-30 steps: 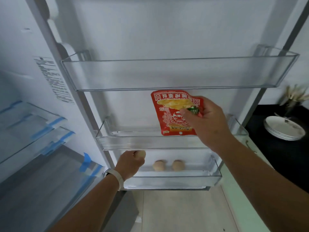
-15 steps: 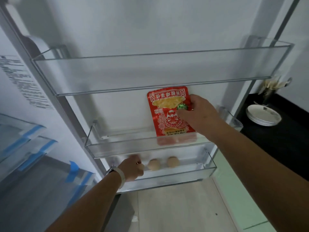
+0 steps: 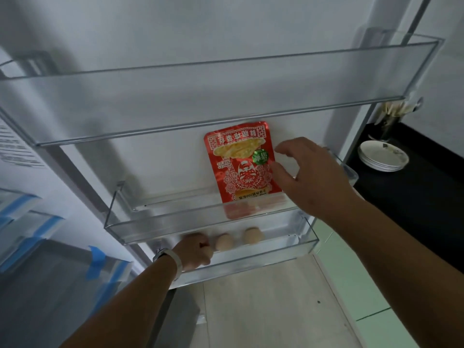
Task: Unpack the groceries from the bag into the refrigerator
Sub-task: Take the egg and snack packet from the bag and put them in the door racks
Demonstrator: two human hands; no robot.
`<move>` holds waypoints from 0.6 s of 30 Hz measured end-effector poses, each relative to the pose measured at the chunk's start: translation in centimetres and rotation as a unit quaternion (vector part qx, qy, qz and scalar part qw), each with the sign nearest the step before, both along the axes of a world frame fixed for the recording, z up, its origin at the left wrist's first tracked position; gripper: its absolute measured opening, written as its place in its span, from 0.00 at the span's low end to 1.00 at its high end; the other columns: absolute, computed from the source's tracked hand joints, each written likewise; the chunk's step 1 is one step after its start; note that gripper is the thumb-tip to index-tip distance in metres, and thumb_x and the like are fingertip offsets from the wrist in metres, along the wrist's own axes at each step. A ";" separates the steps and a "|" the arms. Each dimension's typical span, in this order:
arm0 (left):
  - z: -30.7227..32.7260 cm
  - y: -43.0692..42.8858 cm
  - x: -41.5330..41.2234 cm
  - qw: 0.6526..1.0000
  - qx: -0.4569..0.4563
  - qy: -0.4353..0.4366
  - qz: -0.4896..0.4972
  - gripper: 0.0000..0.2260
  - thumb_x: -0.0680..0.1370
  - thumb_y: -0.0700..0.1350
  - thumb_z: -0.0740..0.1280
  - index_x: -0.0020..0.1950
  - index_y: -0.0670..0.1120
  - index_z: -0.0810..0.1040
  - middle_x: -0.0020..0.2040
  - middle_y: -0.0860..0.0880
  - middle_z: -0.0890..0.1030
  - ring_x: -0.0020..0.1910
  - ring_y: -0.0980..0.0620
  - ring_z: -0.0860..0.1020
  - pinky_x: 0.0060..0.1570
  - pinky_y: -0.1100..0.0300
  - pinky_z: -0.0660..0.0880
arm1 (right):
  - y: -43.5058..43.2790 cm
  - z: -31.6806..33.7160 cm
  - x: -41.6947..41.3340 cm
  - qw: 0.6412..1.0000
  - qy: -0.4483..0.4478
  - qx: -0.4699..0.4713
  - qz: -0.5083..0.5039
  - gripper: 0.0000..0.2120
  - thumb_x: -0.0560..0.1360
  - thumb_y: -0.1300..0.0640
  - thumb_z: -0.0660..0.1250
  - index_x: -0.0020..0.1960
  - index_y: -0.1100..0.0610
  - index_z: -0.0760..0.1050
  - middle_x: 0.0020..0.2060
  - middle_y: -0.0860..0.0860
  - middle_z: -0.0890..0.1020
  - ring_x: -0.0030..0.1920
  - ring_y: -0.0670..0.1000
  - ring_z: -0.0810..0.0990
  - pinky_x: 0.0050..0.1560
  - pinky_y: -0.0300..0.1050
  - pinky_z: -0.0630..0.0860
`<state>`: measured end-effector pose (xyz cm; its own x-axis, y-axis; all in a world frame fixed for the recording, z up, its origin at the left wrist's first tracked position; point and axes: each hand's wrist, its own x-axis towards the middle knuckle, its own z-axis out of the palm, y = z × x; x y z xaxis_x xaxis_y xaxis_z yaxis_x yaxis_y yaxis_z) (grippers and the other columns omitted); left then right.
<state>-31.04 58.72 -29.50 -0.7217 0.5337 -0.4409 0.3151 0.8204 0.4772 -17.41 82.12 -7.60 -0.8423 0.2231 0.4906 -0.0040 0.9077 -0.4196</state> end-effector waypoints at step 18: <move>3.9 -0.2 3.1 0.994 0.004 0.099 0.055 0.25 0.78 0.52 0.67 0.74 0.48 0.69 0.73 0.50 0.71 0.68 0.50 0.72 0.63 0.61 0.68 | 0.0 -6.1 6.6 0.977 0.053 0.157 0.132 0.17 0.76 0.49 0.65 0.60 0.57 0.76 0.60 0.58 0.79 0.61 0.58 0.75 0.62 0.55 0.69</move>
<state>-27.98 58.47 -25.57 -0.8482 0.4488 -0.2813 0.3110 0.8518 0.4216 -10.79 82.10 -13.66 -0.7910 -0.1699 0.5877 -0.2834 0.9531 -0.1059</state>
